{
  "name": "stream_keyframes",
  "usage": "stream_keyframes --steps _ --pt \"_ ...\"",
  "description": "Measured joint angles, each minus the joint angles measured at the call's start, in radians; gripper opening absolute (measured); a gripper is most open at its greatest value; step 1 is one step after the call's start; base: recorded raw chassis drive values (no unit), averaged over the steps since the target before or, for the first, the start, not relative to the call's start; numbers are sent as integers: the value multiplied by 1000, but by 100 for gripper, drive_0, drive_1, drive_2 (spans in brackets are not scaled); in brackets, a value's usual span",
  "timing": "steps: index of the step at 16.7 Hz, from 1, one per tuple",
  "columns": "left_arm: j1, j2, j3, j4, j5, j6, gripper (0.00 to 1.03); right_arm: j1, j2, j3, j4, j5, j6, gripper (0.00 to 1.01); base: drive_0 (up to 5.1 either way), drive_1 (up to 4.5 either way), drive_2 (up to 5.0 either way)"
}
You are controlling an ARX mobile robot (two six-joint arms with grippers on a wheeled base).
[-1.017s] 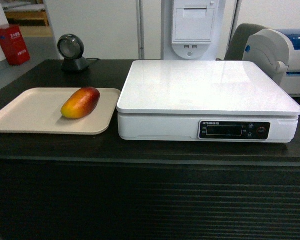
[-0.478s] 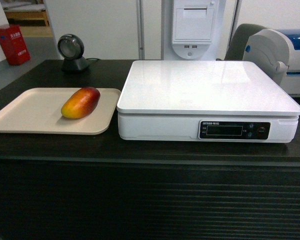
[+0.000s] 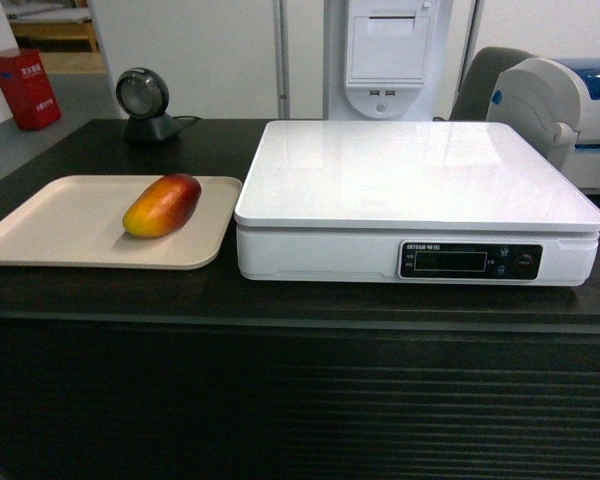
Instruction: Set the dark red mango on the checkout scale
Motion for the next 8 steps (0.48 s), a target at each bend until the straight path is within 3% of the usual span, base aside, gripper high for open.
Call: stream_keyframes --steps 3,6,8 --pt "131 263 82 244 188 5 98 0 0 0 0 0 0 98 0 0 0" --pt "212 546 176 442 325 31 98 0 0 0 0 0 0 98 0 0 0" --pt "237 754 292 550 415 48 98 0 0 0 0 0 0 98 0 0 0"
